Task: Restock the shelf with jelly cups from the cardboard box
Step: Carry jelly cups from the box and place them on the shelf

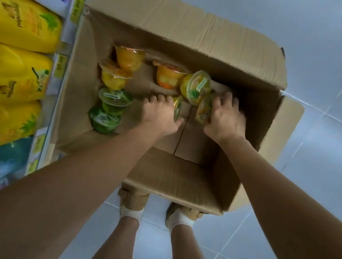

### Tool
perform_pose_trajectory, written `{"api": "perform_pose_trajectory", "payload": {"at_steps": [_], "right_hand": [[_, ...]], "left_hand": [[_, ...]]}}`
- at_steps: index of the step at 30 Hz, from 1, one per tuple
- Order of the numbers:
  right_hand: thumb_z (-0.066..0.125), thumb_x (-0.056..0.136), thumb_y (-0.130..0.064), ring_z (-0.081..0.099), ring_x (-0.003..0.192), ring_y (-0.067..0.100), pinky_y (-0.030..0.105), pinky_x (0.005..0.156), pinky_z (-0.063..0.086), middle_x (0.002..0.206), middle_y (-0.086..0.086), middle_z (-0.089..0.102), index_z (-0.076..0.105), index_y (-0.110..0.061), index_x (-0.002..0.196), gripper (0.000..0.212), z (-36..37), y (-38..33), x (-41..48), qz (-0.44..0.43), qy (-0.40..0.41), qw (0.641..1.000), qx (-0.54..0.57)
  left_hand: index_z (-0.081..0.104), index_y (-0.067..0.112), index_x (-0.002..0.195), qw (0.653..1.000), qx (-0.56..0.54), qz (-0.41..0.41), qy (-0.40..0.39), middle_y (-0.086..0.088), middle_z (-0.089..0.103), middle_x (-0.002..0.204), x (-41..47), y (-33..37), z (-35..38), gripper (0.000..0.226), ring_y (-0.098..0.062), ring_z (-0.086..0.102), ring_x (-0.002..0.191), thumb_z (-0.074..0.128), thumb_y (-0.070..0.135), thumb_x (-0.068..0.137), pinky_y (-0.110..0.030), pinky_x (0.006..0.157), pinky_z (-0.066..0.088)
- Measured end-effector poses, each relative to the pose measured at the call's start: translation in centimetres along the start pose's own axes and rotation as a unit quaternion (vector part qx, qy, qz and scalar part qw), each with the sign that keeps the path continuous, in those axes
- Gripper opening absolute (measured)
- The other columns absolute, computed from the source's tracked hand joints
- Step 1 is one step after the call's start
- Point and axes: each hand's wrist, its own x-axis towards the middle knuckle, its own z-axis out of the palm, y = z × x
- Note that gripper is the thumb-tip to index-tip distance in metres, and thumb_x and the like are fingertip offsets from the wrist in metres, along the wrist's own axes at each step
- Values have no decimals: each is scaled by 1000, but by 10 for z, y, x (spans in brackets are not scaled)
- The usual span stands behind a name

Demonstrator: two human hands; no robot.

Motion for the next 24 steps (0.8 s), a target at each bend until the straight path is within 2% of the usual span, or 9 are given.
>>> {"api": "perform_pose_trajectory", "payload": {"at_steps": [4, 7, 9, 11, 13, 16, 19, 24], "right_hand": [[63, 84, -40, 26, 134, 37, 44, 101, 38, 146, 19, 26, 22, -12, 148, 81, 12, 2, 18, 1, 38, 999, 18], [62, 86, -41, 25, 135, 37, 43, 99, 40, 145, 19, 30, 25, -10, 146, 77, 21, 0, 23, 4, 6, 999, 36], [63, 87, -38, 37, 130, 37, 39, 86, 46, 139, 17, 40, 33, -11, 141, 67, 25, -4, 23, 0, 0, 999, 50], [65, 86, -37, 53, 113, 35, 35, 71, 45, 125, 14, 53, 38, -15, 137, 62, 28, -8, 22, -12, 6, 998, 56], [65, 87, -38, 59, 102, 32, 34, 68, 44, 116, 12, 58, 35, -20, 139, 62, 29, -10, 19, -10, -8, 998, 54], [63, 90, -35, 52, 111, 33, 39, 77, 47, 126, 15, 48, 30, -21, 141, 63, 32, -12, 8, 8, -42, 998, 44], [64, 90, -29, 51, 109, 32, 37, 74, 45, 128, 16, 45, 31, -17, 138, 60, 30, -14, -14, 20, -60, 996, 67], [67, 86, -37, 50, 109, 30, 35, 73, 45, 129, 14, 42, 32, -16, 137, 65, 8, -13, -69, 29, -55, 991, 119]], "left_hand": [[36, 11, 134, 998, -51, -33, 2, -16, 48, 130, 15, 2, 15, 64, -32, 50, 117, 53, 53, 89, -39, 87, 44], [31, 13, 138, 991, -123, -48, -12, -16, 47, 130, 21, 4, 21, 62, -33, 52, 115, 58, 41, 90, -41, 86, 46], [30, 13, 139, 984, -167, -59, -14, -16, 45, 131, 22, 4, 23, 62, -34, 51, 117, 60, 35, 90, -41, 90, 46], [30, 14, 139, 980, -190, -66, -15, -15, 44, 131, 19, 4, 24, 61, -34, 50, 119, 61, 33, 89, -42, 92, 45], [31, 14, 137, 978, -199, -63, -21, -16, 44, 130, 13, 1, 25, 60, -35, 49, 118, 61, 32, 89, -42, 91, 44], [30, 15, 137, 977, -202, -61, -30, -16, 44, 129, -2, -3, 27, 60, -35, 50, 117, 61, 32, 89, -42, 90, 44], [30, 17, 138, 974, -208, -76, -40, -13, 46, 131, -22, -8, 23, 59, -33, 50, 118, 60, 32, 89, -41, 90, 43], [30, 21, 139, 961, -252, -79, -83, -10, 47, 131, -67, -17, -2, 57, -31, 50, 119, 59, 32, 91, -37, 86, 39]]}}
